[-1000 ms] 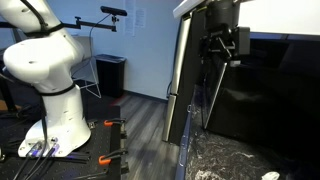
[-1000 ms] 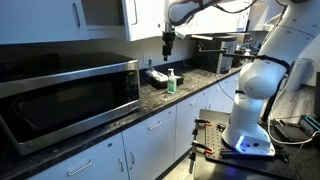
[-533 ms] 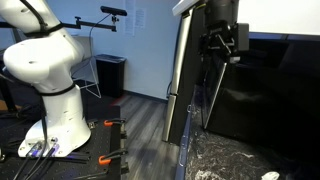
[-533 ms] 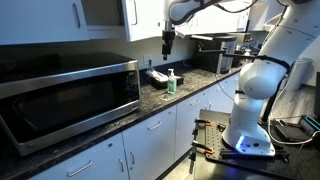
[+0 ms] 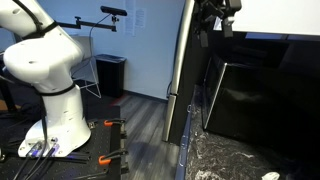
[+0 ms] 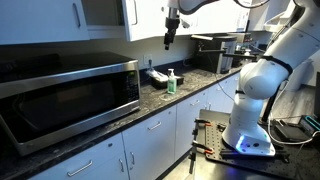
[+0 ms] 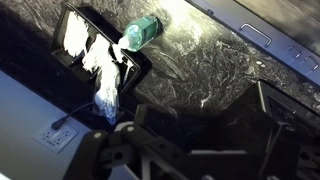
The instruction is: Close the top drawer door on the right
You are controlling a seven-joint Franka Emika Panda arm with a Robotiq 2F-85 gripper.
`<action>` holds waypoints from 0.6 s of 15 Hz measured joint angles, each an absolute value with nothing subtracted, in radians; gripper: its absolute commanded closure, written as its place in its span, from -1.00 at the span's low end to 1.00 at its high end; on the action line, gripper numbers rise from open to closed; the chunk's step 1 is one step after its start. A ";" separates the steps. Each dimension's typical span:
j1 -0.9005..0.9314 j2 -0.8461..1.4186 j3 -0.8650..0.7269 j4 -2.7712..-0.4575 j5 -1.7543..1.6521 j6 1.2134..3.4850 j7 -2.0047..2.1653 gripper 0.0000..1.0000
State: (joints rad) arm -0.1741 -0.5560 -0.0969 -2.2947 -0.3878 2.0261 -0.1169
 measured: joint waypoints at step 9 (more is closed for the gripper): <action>-0.160 -0.643 -0.125 -2.289 -0.457 2.194 -0.235 0.02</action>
